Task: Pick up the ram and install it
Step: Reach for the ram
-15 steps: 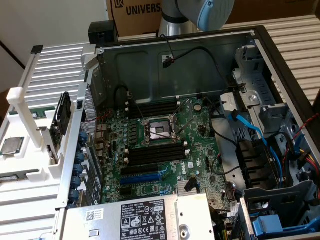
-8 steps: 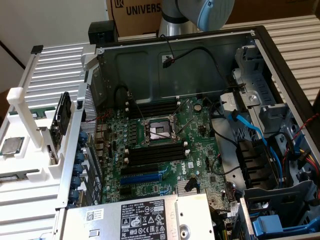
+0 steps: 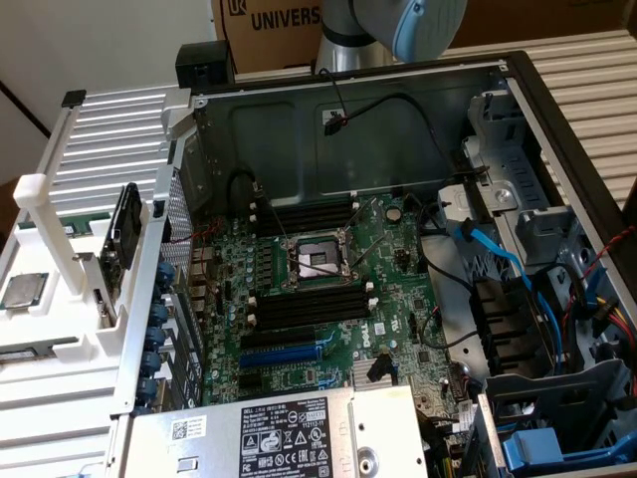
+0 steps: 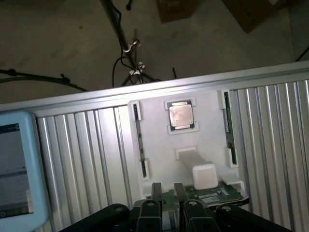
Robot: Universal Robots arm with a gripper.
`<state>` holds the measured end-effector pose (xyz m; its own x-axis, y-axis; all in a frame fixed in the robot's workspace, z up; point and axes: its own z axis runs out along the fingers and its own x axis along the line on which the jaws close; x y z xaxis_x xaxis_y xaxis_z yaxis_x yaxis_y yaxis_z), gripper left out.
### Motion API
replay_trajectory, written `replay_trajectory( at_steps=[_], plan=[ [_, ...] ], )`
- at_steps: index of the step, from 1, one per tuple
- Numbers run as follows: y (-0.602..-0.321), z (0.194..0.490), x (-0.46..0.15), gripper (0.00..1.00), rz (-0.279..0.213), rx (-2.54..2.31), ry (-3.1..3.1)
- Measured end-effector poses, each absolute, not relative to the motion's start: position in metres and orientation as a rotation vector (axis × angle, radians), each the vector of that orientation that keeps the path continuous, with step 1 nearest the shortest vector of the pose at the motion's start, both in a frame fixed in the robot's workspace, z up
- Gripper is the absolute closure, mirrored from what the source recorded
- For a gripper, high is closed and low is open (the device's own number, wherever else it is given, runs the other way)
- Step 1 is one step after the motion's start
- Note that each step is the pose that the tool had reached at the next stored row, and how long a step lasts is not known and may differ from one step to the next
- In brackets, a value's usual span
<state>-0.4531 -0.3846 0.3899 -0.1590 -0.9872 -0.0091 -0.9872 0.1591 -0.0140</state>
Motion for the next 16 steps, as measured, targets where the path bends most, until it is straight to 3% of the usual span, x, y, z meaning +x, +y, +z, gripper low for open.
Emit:
replay_trajectory(
  at_steps=[16],
  plan=[
    [-0.3847,0.3872,-0.4633,0.75,-0.016,-2.083,2.33]
  ],
)
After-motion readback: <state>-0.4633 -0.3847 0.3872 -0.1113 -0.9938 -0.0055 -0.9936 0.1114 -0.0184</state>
